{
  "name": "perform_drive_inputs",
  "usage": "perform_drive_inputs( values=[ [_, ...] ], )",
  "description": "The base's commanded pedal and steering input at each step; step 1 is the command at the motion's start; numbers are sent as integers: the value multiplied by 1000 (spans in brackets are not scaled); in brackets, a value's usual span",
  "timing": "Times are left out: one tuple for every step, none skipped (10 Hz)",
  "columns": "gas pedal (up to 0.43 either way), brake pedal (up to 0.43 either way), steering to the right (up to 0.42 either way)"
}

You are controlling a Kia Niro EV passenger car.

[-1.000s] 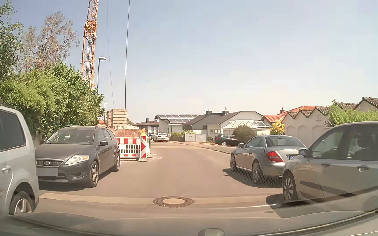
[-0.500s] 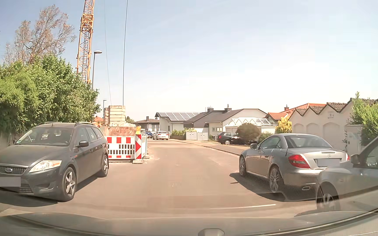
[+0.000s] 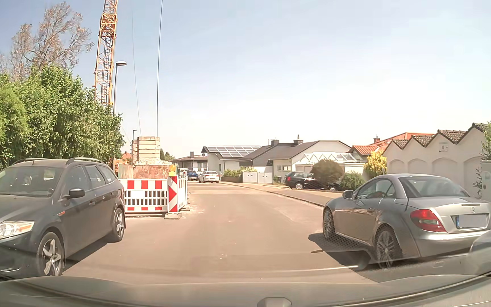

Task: Follow the waypoints while adhering to traffic rules and regulations

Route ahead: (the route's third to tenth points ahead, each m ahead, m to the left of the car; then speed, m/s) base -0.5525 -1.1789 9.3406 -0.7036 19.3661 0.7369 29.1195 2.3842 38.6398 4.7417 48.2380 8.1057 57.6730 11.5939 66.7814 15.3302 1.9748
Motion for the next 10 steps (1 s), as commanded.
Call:
perform_drive_inputs(
  values=[
    [0,256,-15],
    [0,256,-14],
    [0,256,-14],
    [0,262,-14],
    [0,268,-14],
    [0,280,-13],
    [0,293,-12],
    [0,299,-12],
    [0,311,-12],
    [0,317,-11]
  ],
)
